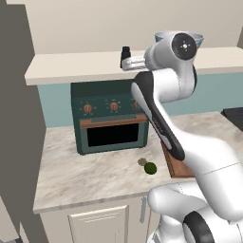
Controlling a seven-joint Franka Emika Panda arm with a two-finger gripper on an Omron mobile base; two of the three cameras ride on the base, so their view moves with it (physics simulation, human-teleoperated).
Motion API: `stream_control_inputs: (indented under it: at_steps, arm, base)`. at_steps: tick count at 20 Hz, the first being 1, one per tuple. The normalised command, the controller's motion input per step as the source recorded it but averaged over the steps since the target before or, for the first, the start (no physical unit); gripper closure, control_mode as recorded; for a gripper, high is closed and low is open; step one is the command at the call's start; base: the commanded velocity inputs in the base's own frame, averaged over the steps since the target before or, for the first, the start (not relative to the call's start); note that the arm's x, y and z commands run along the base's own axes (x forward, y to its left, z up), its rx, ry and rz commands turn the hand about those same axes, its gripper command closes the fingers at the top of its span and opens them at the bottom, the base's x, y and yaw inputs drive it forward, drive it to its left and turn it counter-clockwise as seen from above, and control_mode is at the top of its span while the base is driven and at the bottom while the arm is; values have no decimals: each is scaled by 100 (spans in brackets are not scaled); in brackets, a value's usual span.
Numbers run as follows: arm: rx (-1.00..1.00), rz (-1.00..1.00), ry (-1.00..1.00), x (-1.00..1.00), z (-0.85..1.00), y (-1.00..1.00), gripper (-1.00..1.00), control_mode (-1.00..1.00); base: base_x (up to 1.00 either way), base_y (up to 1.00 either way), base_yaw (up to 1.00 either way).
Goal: Open the cabinet. Place the bowl and condiment on the counter. Then place the lime and garlic on the cutting board.
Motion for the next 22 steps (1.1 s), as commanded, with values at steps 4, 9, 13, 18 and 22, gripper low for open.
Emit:
stream_control_inputs:
  at_steps: [4,9,13,18,22]
  arm:
    - [0,0,3,23,-5,0,-100,-100]
    - [0,0,1,25,-9,0,-100,-100]
    - [0,0,0,30,-8,0,-100,-100]
    - [0,0,0,23,-21,1,-100,-100]
    - [0,0,0,12,-21,2,-100,-100]
  base:
    - [0,0,0]
    - [0,0,0]
    - [0,0,0]
    - [0,0,0]
    - [0,0,0]
